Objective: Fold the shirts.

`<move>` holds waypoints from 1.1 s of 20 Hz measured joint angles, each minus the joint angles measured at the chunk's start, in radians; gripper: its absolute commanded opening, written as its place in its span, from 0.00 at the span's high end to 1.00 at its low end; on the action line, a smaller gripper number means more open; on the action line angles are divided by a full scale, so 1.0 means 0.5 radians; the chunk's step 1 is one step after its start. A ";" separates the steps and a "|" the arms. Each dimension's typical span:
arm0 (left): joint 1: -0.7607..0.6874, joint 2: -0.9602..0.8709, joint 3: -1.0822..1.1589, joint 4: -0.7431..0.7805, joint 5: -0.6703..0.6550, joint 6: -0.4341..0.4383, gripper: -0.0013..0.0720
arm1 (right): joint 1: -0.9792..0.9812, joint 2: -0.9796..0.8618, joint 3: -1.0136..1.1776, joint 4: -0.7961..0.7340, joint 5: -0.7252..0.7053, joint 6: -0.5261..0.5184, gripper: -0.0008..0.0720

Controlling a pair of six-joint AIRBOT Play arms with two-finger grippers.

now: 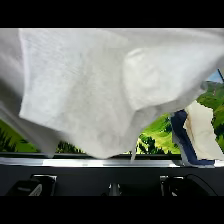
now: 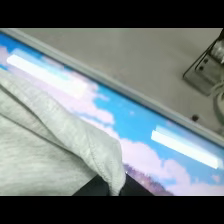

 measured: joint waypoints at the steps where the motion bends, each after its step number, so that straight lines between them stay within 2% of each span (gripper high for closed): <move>1: 0.000 -0.058 -0.024 0.033 -0.006 0.002 0.95 | 0.000 -0.081 -0.027 -0.005 0.092 0.017 0.95; 4: 0.000 -0.298 -0.179 0.112 -0.021 0.005 0.95 | -0.025 -0.354 -0.210 -0.122 0.149 0.051 0.95; 7: 0.002 -0.597 -0.375 0.203 -0.014 0.005 0.95 | -0.201 -0.700 -0.430 0.004 -0.121 0.143 0.95; 11: 0.008 -1.075 -0.515 0.245 0.014 -0.002 0.95 | -0.552 -1.167 -0.544 0.633 -0.687 0.216 0.95; 14: 0.011 -1.395 -0.548 0.195 0.088 -0.093 0.95 | -0.725 -1.437 -0.571 1.122 -1.067 0.229 0.95; 17: 0.013 -1.626 -0.560 0.028 0.089 -0.159 0.93 | -0.774 -1.634 -0.581 1.385 -1.221 0.192 0.92; 18: 0.012 -1.682 -0.562 -0.038 0.069 -0.172 0.75 | -0.777 -1.682 -0.582 1.440 -1.247 0.159 0.72; 19: 0.013 -1.722 -0.563 -0.096 0.037 -0.185 0.30 | -0.787 -1.712 -0.583 1.481 -1.250 0.127 0.45; 20: 0.019 -1.748 -0.553 -0.143 -0.008 -0.191 0.06 | -0.810 -1.728 -0.575 1.510 -1.248 0.083 0.29; 22: 0.080 -1.776 -0.495 -0.197 -0.130 -0.217 0.07 | -0.896 -1.718 -0.533 1.549 -1.176 -0.009 0.29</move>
